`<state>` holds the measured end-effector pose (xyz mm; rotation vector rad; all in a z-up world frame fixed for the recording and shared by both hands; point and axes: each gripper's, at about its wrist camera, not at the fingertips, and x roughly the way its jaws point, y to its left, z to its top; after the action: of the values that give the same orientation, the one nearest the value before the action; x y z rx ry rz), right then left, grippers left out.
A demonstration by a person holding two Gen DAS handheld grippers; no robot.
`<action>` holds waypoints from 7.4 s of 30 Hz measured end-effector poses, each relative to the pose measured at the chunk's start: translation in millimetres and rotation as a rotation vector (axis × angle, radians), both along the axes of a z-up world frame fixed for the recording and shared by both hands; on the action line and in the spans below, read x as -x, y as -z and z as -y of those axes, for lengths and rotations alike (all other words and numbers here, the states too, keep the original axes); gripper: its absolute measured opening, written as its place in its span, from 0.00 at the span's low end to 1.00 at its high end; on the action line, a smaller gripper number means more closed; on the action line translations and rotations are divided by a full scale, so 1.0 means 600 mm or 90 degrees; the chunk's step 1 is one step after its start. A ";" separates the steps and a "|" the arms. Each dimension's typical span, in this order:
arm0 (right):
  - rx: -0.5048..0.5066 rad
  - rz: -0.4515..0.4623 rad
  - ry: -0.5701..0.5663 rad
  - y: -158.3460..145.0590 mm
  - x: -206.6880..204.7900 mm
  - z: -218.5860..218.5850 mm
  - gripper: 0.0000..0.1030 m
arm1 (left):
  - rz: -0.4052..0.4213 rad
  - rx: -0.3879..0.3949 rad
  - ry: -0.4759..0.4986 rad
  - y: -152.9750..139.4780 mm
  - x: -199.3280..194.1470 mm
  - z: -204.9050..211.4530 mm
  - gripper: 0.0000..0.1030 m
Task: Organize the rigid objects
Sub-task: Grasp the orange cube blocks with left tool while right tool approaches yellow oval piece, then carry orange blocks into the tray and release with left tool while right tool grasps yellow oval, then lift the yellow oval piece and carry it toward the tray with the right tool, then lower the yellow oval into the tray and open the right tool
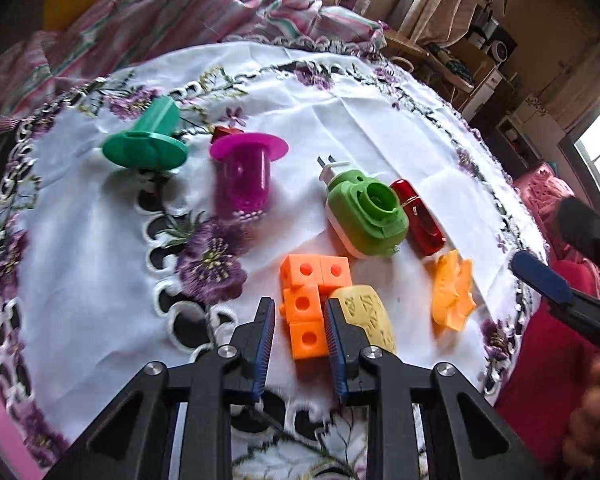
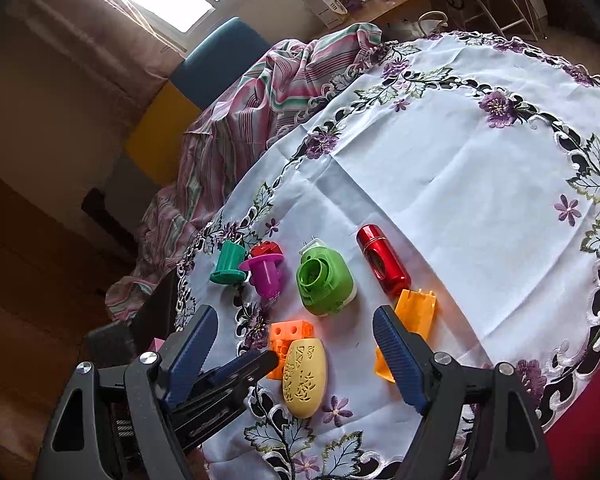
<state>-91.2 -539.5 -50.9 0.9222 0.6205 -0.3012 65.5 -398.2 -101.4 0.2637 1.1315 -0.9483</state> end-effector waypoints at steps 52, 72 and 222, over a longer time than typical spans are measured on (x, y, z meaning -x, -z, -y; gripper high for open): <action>0.125 -0.282 -0.161 0.059 -0.141 -0.089 0.70 | 0.073 0.074 -0.139 -0.080 0.000 -0.225 0.23; 0.247 -0.409 -0.233 0.121 -0.187 -0.147 0.43 | 0.098 0.092 -0.387 -0.103 -0.005 -0.581 0.23; 0.228 -0.118 -0.660 0.046 -0.291 -0.719 0.43 | 0.185 -0.047 -0.620 -0.071 0.035 -0.756 0.46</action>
<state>83.6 -108.2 -78.3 0.1503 1.0888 0.4322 44.3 55.6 -58.7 -0.1020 0.8634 -0.0004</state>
